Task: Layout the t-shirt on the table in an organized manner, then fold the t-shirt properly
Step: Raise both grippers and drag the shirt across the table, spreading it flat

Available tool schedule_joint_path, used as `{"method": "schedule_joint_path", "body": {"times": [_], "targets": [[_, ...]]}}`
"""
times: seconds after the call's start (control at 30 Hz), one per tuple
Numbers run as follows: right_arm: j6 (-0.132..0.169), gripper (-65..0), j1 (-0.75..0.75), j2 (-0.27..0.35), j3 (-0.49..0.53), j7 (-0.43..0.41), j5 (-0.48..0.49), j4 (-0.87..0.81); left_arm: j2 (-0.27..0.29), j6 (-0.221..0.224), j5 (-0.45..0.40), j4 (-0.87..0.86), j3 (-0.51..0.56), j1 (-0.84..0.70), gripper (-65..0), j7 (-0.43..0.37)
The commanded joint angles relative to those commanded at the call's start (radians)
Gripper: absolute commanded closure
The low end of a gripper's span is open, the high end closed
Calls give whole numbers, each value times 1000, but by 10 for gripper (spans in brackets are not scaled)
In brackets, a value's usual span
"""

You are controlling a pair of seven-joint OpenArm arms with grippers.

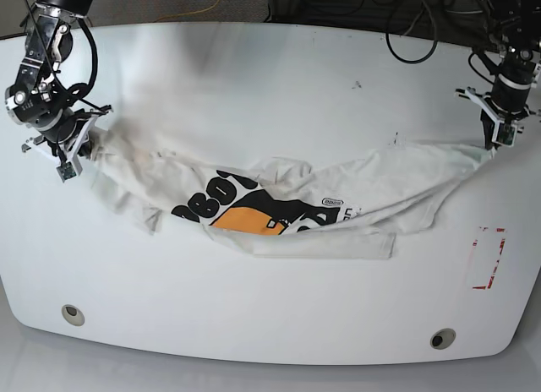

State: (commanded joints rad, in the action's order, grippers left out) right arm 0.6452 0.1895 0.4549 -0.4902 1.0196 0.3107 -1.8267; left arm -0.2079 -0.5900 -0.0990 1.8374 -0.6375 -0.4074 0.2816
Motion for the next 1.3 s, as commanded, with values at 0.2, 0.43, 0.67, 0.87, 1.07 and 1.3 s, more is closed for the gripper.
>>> {"method": "schedule_joint_path", "body": {"times": [0.2, 0.43, 0.67, 0.87, 1.07, 1.3], "targets": [[2, 0, 68, 2, 5, 0, 0, 0, -2, 0, 0, 0, -15, -95, 0, 0], [48, 0, 141, 3, 6, 0, -3, 2, -5, 0, 0, 0, -17, -176, 0, 0], [53, 0, 196, 41, 8, 0, -5, 2, -72, 0, -2, -2, -25, -236, 0, 0], [53, 0, 222, 78, 8, 0, -3, 5, -110, -74, -2, -6, -106, -242, 0, 0], [53, 0, 255, 120, 8, 0, 0, 8, -164, -108, -2, -60, -173, -210, 0, 0], [53, 0, 265, 123, 9, 2, -6, 8, -183, -108, -3, -66, -187, -207, 0, 81]]}}
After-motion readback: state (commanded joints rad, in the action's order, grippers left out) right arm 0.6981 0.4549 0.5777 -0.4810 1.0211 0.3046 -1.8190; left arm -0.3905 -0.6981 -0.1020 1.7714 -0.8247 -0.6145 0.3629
